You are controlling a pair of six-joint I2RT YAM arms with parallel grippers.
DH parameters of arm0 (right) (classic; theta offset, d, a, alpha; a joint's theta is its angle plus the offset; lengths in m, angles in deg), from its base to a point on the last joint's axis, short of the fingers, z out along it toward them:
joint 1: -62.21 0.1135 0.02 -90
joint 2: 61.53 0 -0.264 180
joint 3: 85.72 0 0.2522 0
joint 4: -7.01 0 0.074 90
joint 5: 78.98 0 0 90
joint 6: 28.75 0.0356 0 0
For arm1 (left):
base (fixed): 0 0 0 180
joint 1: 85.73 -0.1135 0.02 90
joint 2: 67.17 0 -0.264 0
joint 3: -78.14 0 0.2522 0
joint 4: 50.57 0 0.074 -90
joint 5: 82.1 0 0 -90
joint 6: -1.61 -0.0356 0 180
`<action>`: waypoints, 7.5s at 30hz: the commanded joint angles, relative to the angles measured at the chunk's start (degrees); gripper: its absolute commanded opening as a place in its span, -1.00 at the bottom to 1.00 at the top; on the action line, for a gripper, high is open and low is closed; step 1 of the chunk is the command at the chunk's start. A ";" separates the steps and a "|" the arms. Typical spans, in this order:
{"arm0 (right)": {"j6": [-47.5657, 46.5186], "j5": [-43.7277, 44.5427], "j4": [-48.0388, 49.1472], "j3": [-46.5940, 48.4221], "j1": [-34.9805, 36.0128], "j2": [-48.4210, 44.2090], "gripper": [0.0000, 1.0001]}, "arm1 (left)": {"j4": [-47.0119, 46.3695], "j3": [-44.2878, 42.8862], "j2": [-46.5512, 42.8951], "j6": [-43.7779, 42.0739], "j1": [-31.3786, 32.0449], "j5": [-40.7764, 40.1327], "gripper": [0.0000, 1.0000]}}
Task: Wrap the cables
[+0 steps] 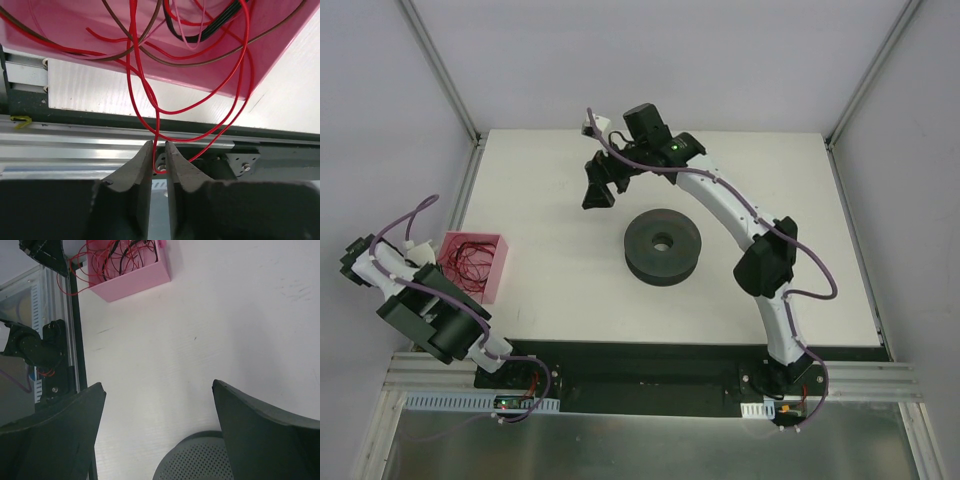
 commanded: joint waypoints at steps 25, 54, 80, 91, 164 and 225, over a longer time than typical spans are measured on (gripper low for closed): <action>28.57 -2.78 45.71 5.65 12.01 11.08 0.93 | 2.08 -17.00 -13.96 31.33 8.19 23.26 -1.00; 18.13 9.77 48.18 1.17 20.71 14.42 0.83 | -12.08 -9.08 -16.77 62.81 19.79 19.65 -1.00; 15.48 16.20 52.14 -0.77 21.86 14.77 0.37 | -13.66 -5.48 -21.87 65.97 20.76 23.08 -1.00; 13.90 18.23 51.88 -2.44 21.85 13.11 -0.99 | -13.92 -7.49 -21.08 59.23 20.67 24.93 -0.40; 17.68 13.57 55.57 3.71 19.13 9.67 -0.99 | -43.28 8.85 -11.15 -10.84 10.74 44.89 -0.53; 21.72 18.49 60.23 10.13 15.88 7.56 -0.99 | -35.89 0.86 -15.01 2.94 1.06 62.37 0.60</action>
